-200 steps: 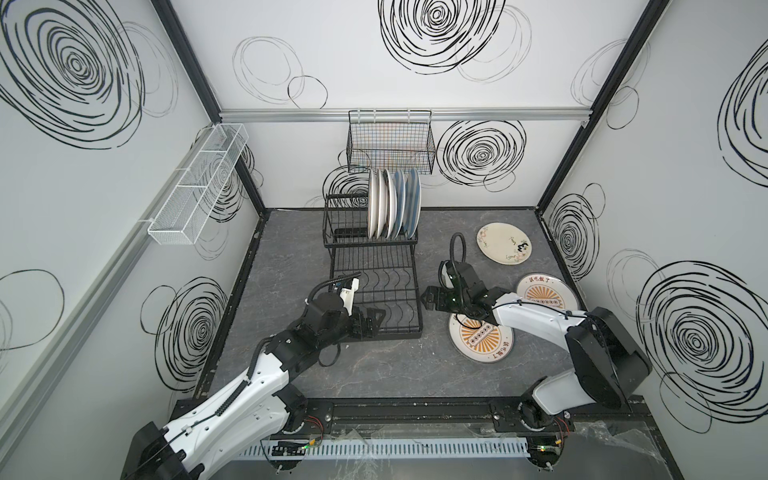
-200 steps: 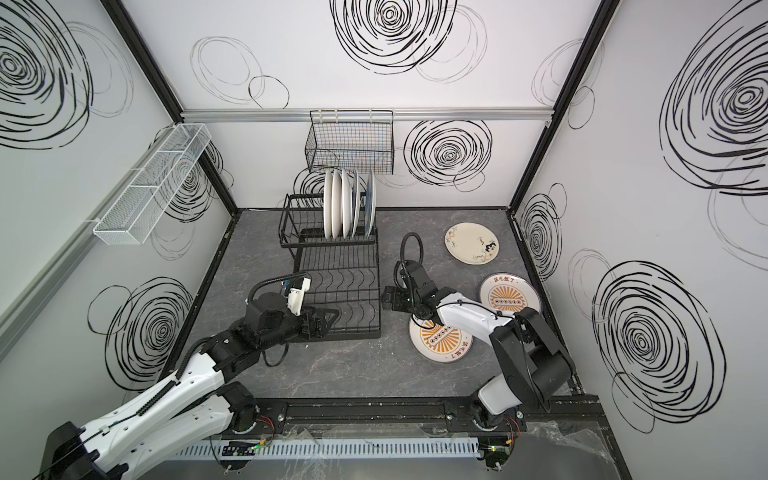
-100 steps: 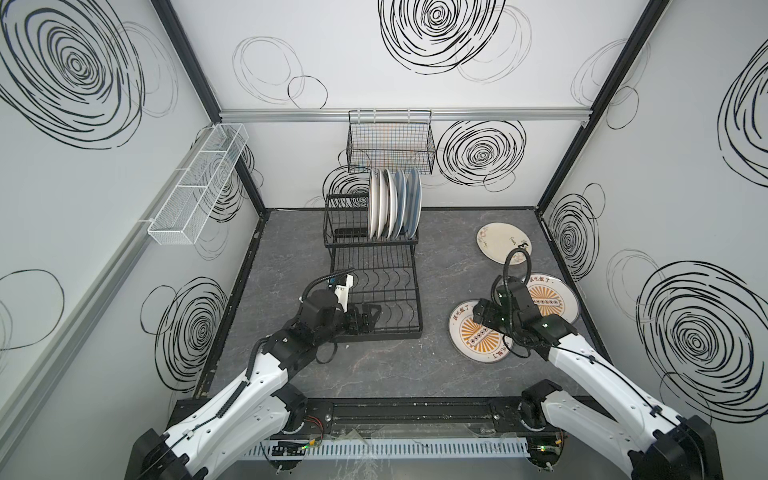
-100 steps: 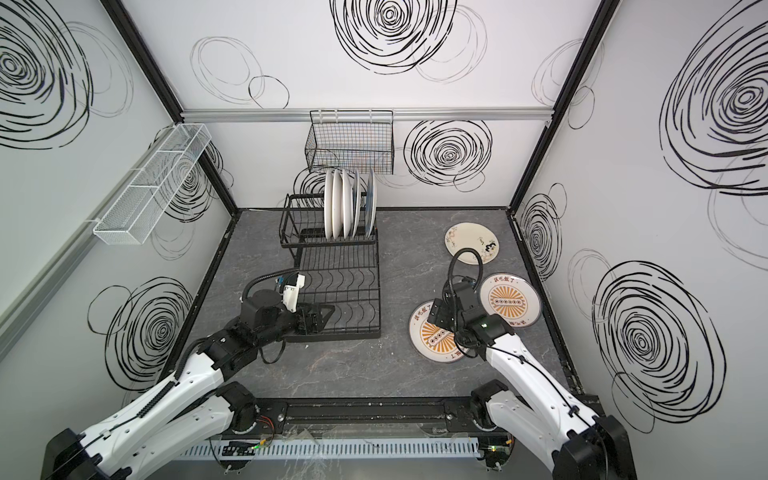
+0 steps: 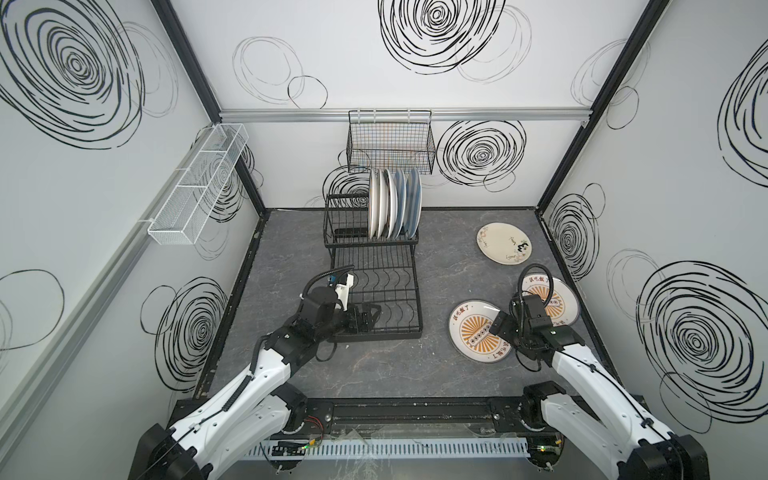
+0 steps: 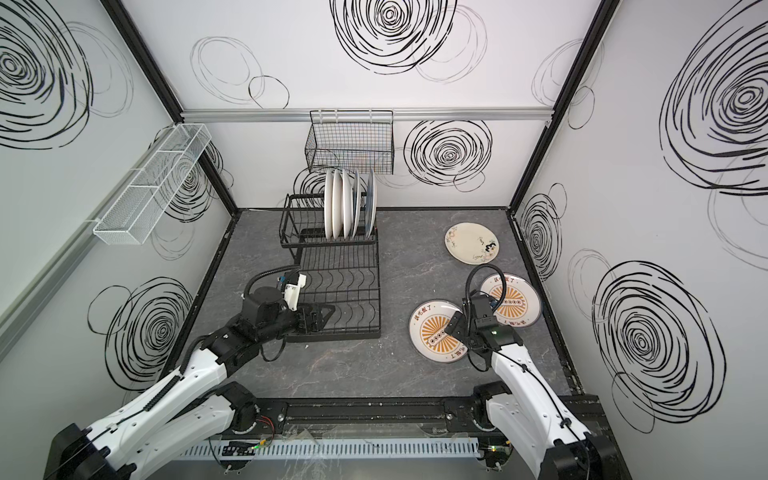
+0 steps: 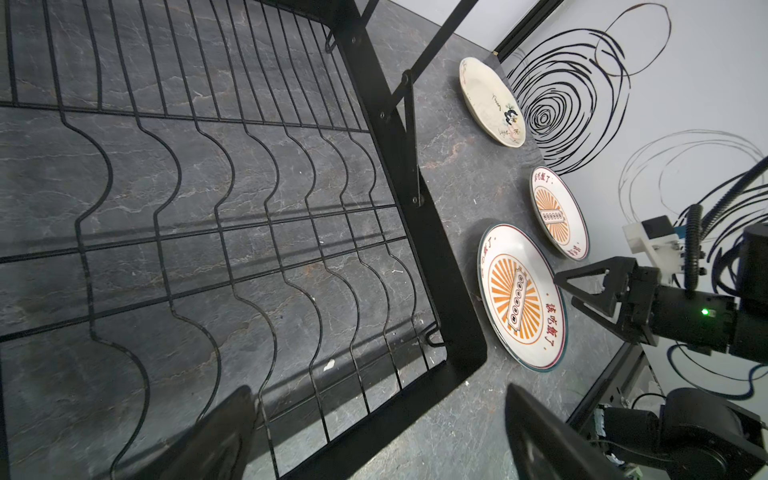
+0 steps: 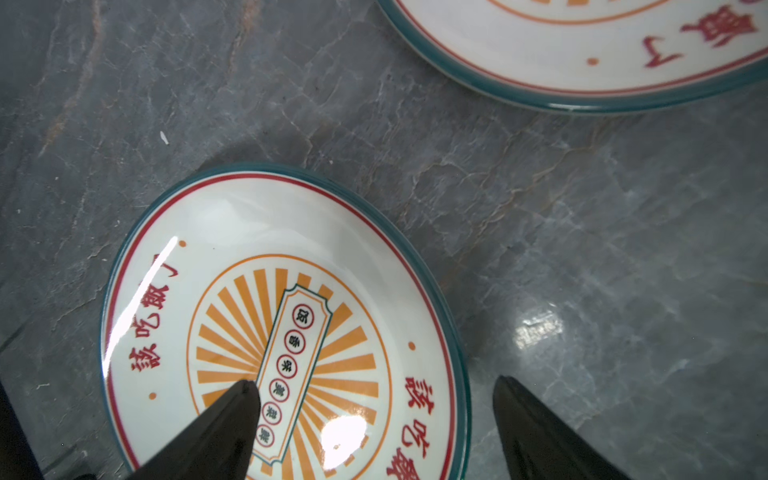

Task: Load the plates into the dish rack
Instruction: 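Grasp the rim of the orange-sunburst plate nearest the rack with the right gripper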

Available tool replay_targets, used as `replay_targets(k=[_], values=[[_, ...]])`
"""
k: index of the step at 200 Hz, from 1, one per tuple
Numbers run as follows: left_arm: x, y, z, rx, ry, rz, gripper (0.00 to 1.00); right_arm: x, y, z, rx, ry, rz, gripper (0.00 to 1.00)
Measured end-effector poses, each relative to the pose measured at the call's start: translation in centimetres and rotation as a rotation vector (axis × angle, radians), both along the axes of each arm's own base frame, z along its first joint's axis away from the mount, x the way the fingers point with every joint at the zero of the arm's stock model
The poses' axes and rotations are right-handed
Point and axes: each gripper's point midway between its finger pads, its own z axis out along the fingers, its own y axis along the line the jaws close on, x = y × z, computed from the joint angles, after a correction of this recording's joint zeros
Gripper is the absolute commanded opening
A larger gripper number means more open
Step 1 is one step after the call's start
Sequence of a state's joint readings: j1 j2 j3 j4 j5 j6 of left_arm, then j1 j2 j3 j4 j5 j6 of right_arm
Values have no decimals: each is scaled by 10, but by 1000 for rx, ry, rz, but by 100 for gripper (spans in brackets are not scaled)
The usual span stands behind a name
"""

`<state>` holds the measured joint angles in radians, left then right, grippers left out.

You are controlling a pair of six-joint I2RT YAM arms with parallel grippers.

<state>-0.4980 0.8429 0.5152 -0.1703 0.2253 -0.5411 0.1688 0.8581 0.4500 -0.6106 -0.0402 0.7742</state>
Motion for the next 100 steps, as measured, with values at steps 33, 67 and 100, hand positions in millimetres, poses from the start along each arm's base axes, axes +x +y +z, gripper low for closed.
replay_targets(k=[33,67,100], values=[[0,0,0,-3,0,-3,96,6,7,-2,64,-25,11,91],[-2,-1,0,-2,4,-10,96,5,15,-15,131,-32,25,90],[-2,-1,-1,-2,7,-13,96,3,28,-20,205,-44,59,88]])
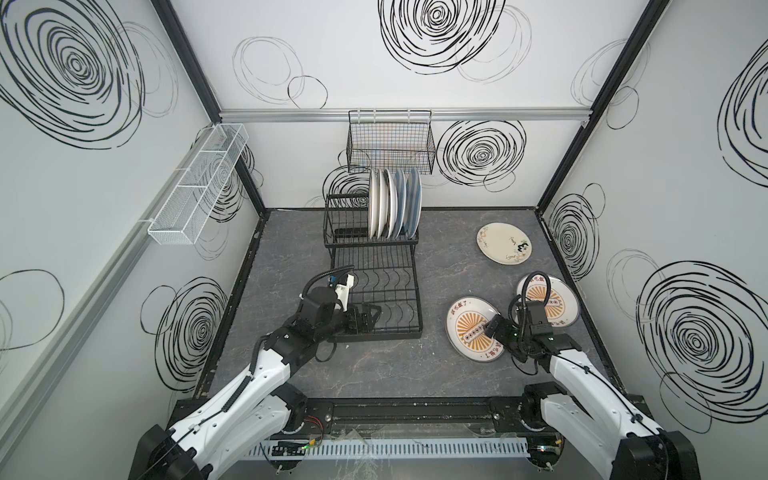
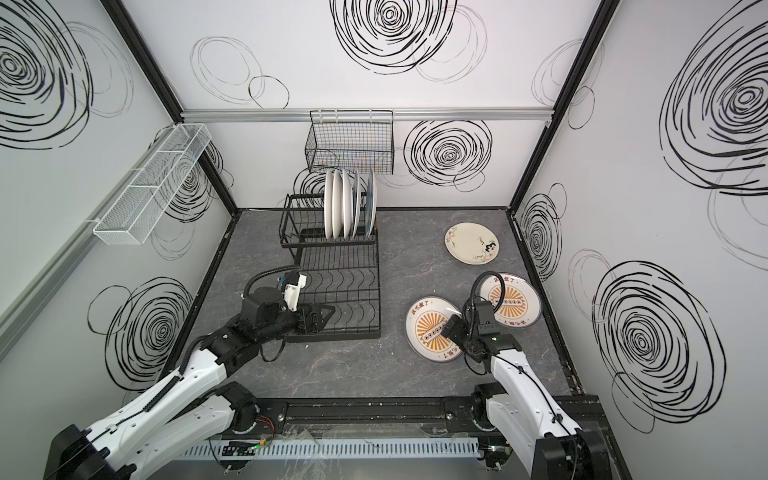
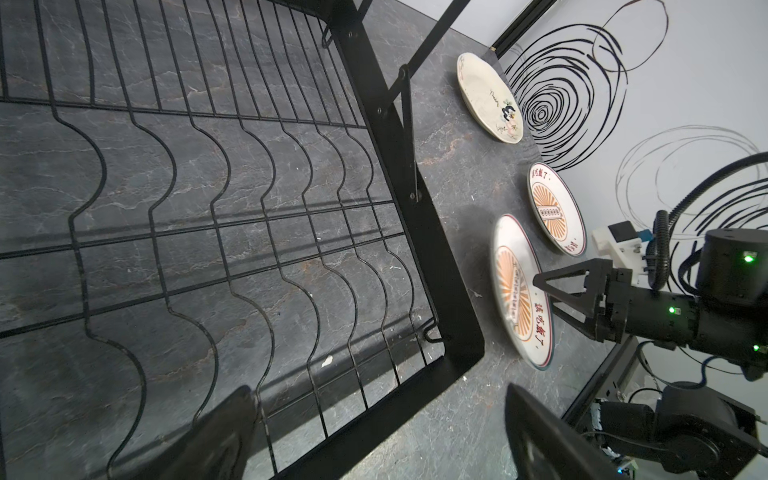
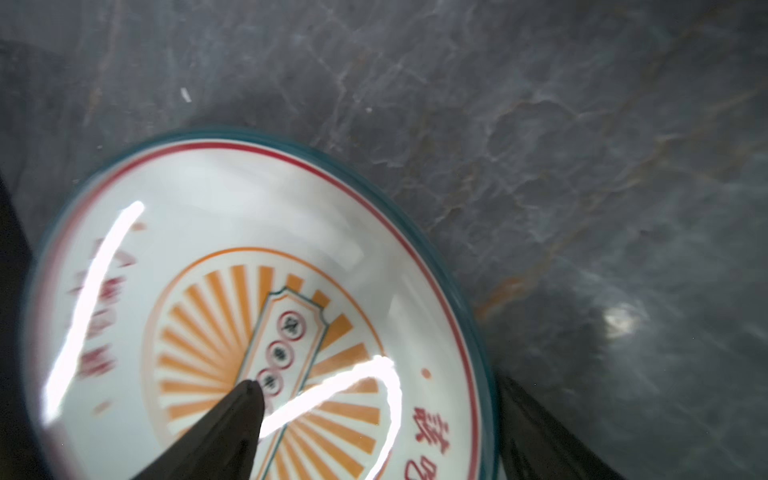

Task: Load the plates into the dish rack
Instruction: 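Grasp the rim of the orange-sunburst plate nearest the rack with the right gripper, then tilt the orange-sunburst plate up onto its edge with the right gripper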

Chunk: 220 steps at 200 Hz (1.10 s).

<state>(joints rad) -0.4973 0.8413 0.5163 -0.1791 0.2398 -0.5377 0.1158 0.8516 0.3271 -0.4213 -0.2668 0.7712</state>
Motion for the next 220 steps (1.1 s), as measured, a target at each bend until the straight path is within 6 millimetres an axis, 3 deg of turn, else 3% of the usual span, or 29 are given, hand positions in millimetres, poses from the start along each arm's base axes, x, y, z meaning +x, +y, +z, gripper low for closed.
replay_targets(k=[92,143,162,176,220], values=[[-9,-36,22,-3,-34,-107,96,0,11,1,50,-35,48,87],[-7,-33,19,7,-25,-80,96,2,8,0,90,-130,10,76],[-2,-25,16,11,-9,-46,96,3,8,-2,118,-167,-10,67],[4,-14,13,15,8,1,96,3,8,-4,138,-187,-22,55],[29,46,8,19,38,217,96,4,11,-10,196,-216,-36,39]])
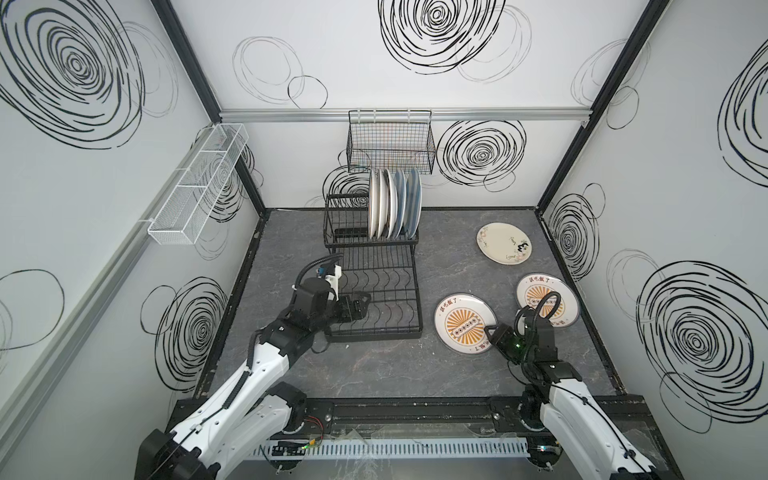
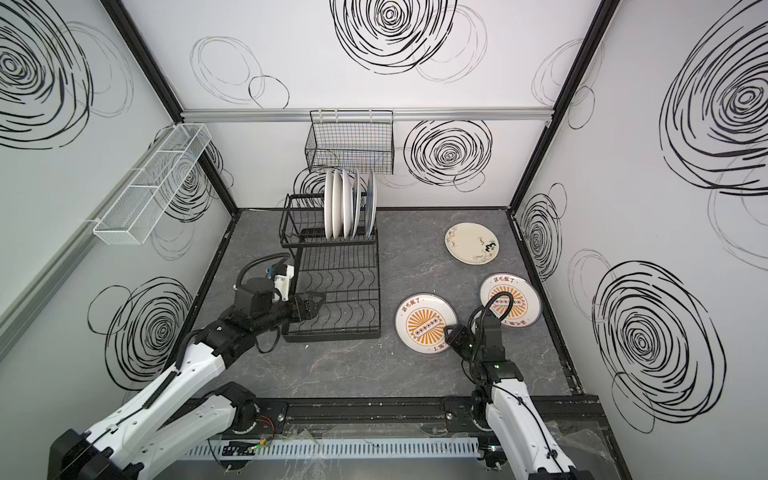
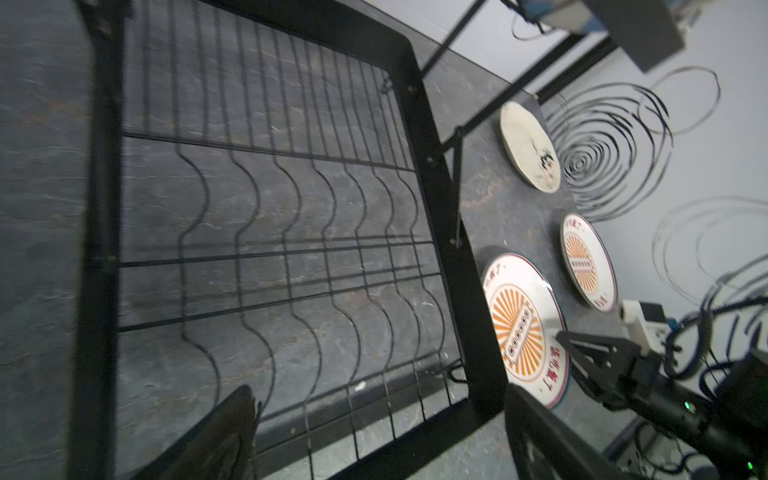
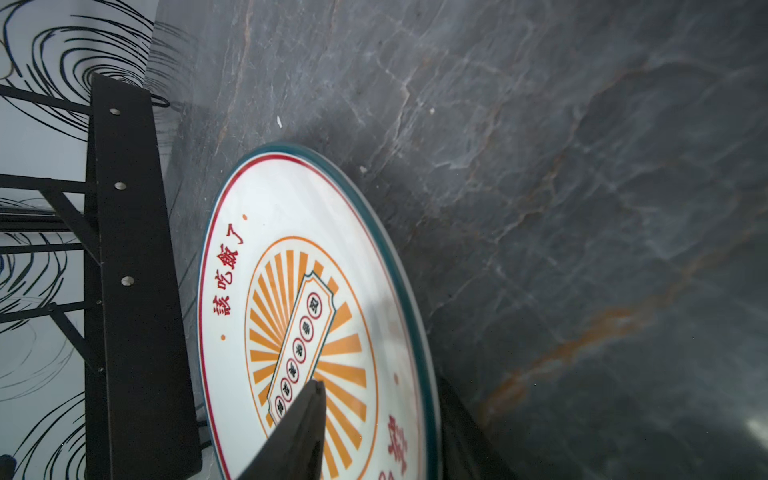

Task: Load the plates into the dish rack
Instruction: 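Tilt the orange-sunburst plate up onto its edge with the right gripper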

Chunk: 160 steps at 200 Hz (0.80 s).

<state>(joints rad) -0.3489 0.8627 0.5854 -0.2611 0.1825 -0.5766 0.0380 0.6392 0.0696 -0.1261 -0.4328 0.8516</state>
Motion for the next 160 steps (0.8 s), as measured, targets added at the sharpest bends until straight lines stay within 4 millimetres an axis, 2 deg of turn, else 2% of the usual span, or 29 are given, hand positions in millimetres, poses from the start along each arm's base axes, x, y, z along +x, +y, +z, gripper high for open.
replay_targets(k=[24,44,71,103,140,160], values=[[5,28,-15,14,43,95,96,1,1,-2,12,1,2,32],[2,38,-32,26,89,128,96,2,1,-4,15,4,6,29],[-3,41,-50,39,138,135,96,3,1,-5,11,6,12,19],[-1,39,-53,30,128,136,96,4,0,-5,16,1,14,11],[-1,35,-58,20,114,141,96,14,-1,11,16,-48,24,0],[0,35,-58,22,102,153,96,20,-5,20,-12,-61,30,0]])
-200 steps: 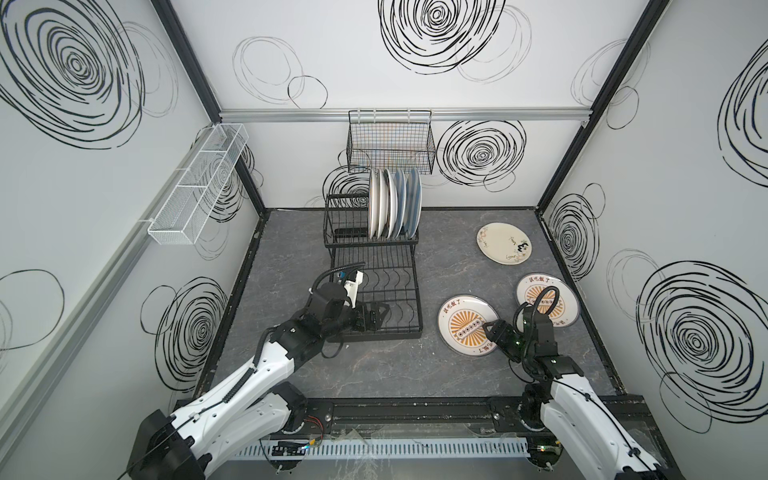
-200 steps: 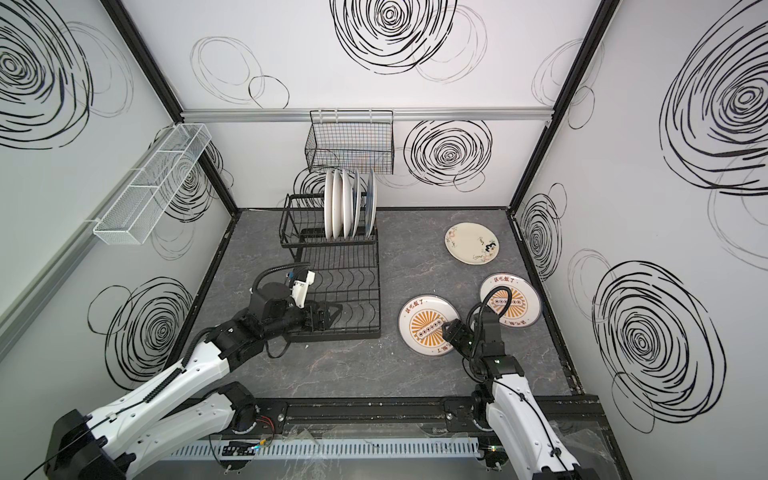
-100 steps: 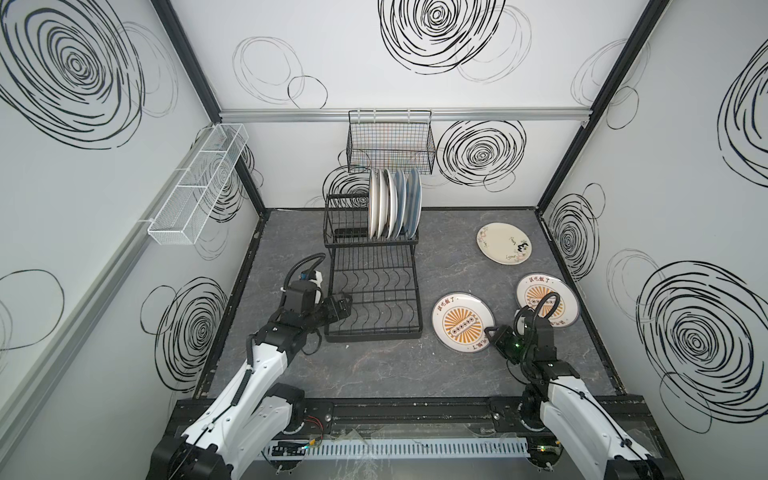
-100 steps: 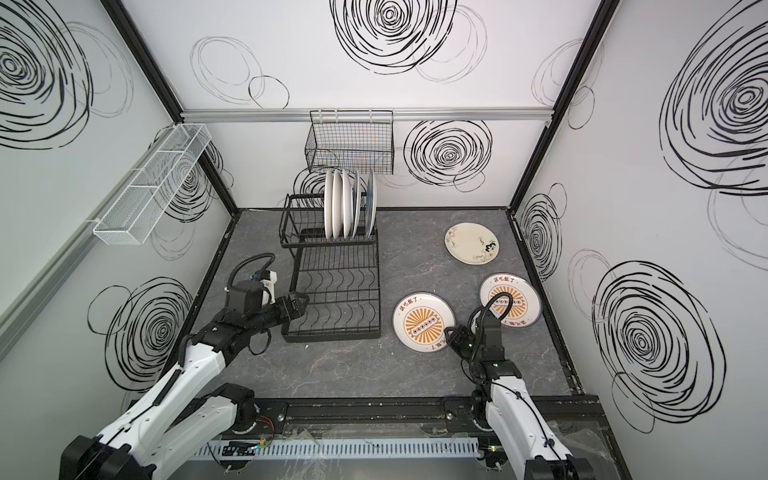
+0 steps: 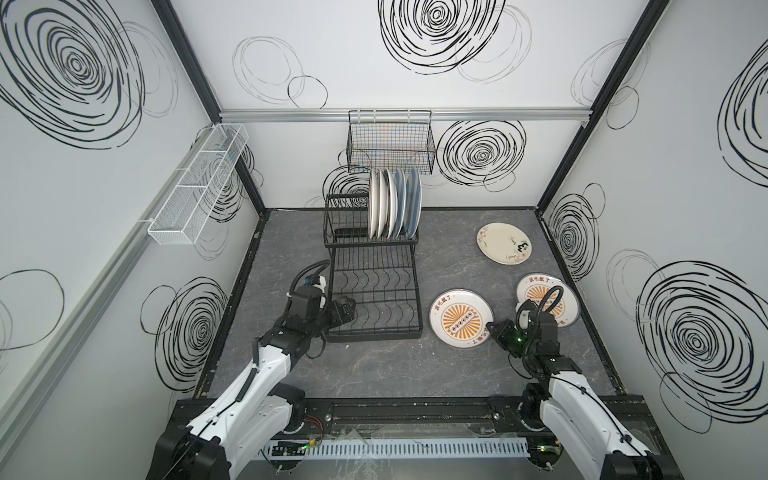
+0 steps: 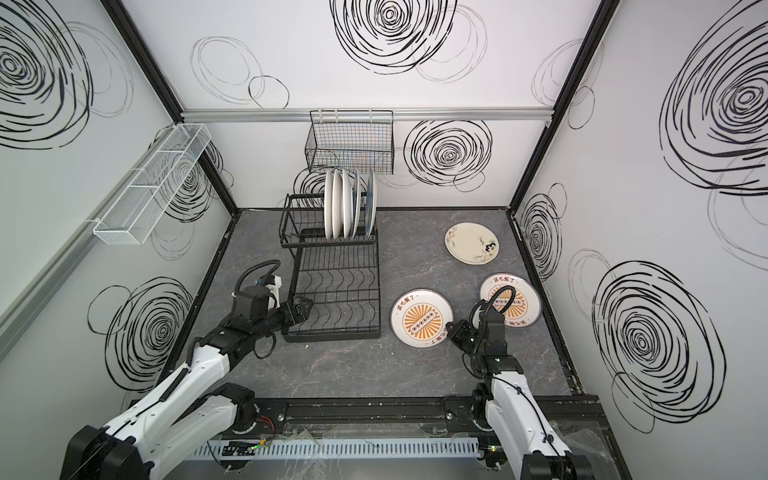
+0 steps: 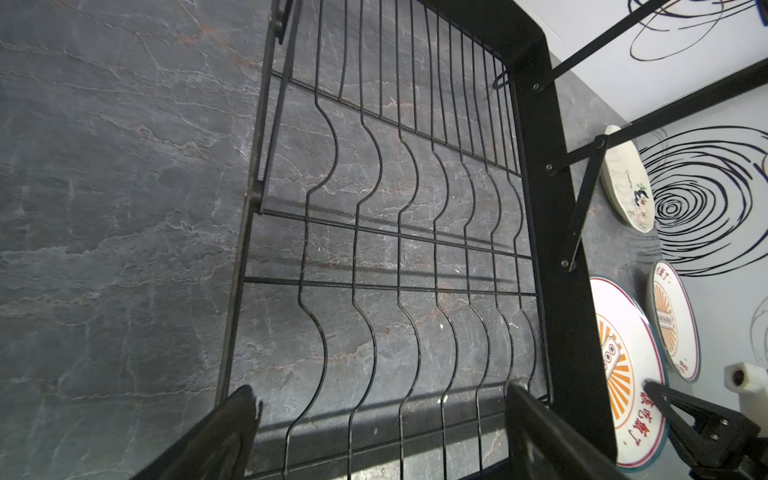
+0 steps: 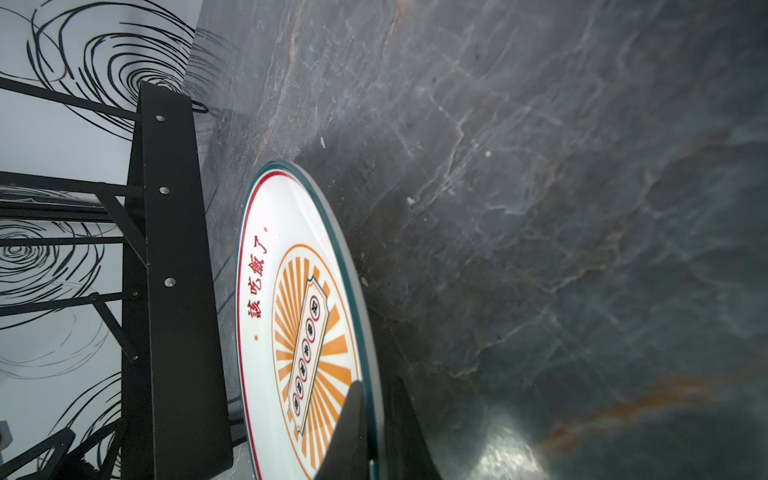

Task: Load the plates into the dish rack
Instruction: 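Tilt the orange-sunburst plate up onto its edge with the right gripper, then lift the orange-sunburst plate and carry it over the rack with the right gripper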

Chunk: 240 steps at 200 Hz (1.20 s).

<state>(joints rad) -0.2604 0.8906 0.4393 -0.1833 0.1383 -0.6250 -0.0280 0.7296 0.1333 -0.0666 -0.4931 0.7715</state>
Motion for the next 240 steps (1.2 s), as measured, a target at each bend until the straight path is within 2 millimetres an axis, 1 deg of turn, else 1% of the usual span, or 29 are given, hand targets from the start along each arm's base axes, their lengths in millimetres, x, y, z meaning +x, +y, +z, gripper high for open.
replay_targets(k=[35,53,63,73,87,107,141,161,173,189,213,240], values=[[-1,4,1,37,-16,39,96,8,-11,15,-70,-2,-5,0],[-2,16,6,74,-38,88,96,12,-15,23,-102,-5,-3,0],[-2,26,6,101,-42,129,96,14,-16,28,-113,-8,0,0],[-2,35,2,122,-30,163,96,16,-17,32,-125,-10,10,0],[-4,42,-7,147,2,188,96,19,-17,38,-140,-15,21,0],[-8,45,-18,170,48,194,96,23,-19,44,-166,-19,30,0],[-8,47,-14,169,32,200,96,27,-21,56,-194,-33,41,0],[-10,43,-20,151,43,188,96,31,-22,67,-204,-49,46,0],[-13,38,-28,137,61,172,96,35,-23,77,-217,-61,48,0],[-19,31,-35,126,81,144,96,42,-26,95,-247,-83,51,0],[-23,12,-35,105,77,77,96,56,-32,134,-309,-142,51,0],[-30,-4,-35,110,72,19,96,69,-38,178,-367,-209,52,0]])
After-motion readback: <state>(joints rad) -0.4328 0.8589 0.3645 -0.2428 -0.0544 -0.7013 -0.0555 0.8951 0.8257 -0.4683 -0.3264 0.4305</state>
